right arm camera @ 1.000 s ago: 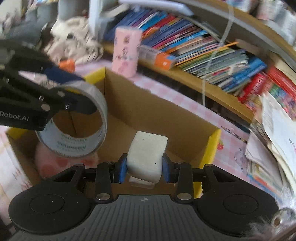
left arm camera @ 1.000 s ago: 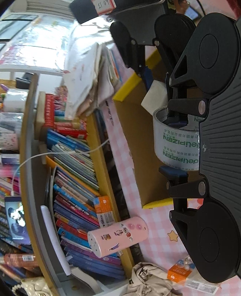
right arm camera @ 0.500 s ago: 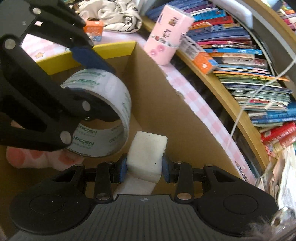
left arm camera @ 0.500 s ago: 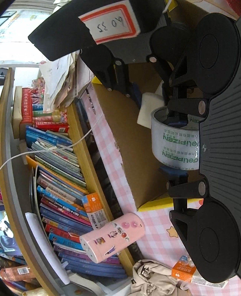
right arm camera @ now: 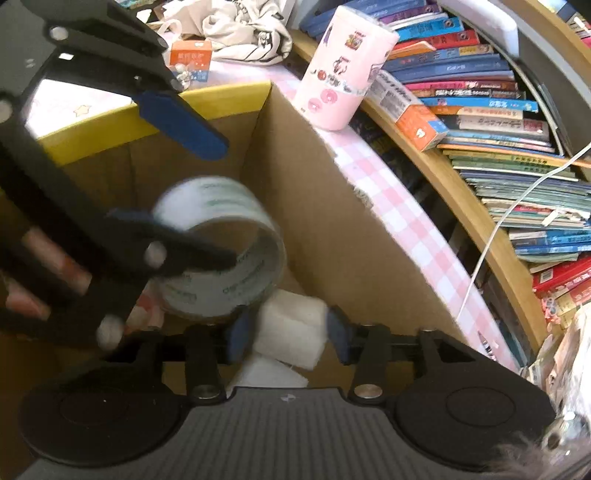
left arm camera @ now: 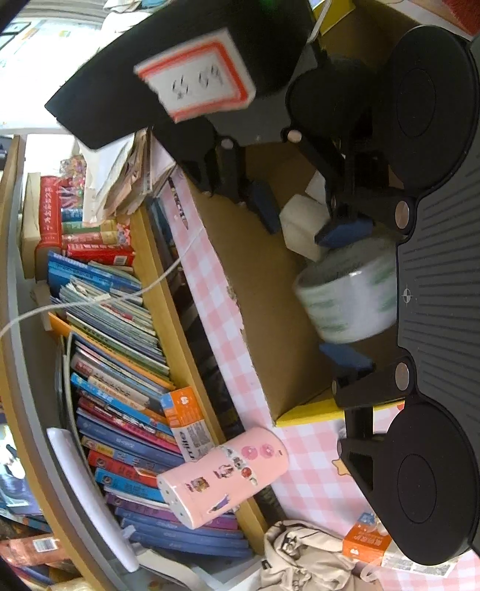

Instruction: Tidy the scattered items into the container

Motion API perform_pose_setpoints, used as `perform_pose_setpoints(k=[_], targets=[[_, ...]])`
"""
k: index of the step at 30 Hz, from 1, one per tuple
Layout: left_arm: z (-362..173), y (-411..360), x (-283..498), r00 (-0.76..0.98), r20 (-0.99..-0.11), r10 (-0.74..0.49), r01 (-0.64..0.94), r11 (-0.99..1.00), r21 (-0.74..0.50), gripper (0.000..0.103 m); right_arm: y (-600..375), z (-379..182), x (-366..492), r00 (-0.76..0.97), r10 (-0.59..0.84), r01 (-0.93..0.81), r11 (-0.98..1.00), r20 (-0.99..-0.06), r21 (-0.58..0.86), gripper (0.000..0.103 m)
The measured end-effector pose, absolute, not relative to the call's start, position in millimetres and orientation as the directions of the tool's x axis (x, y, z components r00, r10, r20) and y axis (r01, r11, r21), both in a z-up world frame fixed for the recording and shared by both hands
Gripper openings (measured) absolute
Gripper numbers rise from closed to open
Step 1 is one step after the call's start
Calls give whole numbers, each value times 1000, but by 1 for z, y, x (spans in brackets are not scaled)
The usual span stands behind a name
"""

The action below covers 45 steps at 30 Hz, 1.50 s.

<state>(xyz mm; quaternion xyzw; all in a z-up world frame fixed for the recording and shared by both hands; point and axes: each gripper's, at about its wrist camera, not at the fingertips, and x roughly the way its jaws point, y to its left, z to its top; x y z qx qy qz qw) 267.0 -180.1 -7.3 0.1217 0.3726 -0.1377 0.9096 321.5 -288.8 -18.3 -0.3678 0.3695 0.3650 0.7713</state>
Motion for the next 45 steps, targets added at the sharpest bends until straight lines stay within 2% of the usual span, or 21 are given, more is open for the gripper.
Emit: perform_pose_setpoints(k=[8,14,21,31,38,45], targets=[[5,-177,250,725,-669,-163,329,935,129,80,-294,-10,316,467,315,-829,480,-826,-285,58],[13,-173,231,746,-644,-169,309,945,109,86,-304,-1,305,474,340,-816,517,-812,-260,62],[22,-178,205,797,-580,-172,303,943,137,96,-311,10,283,527,355,-788,544,-772,-288,75],[29,-181,181,822,-534,-199,325,933,152,97,-327,30,255,605,349,-717,629,-715,-300,75],[27,-160,161,810,-539,-230,330,939,94,97,-333,35,233,650,294,-632,721,-701,-283,77],[33,-126,136,818,-519,-246,301,953,22,97,-331,47,198,729,240,-514,810,-641,-281,83]])
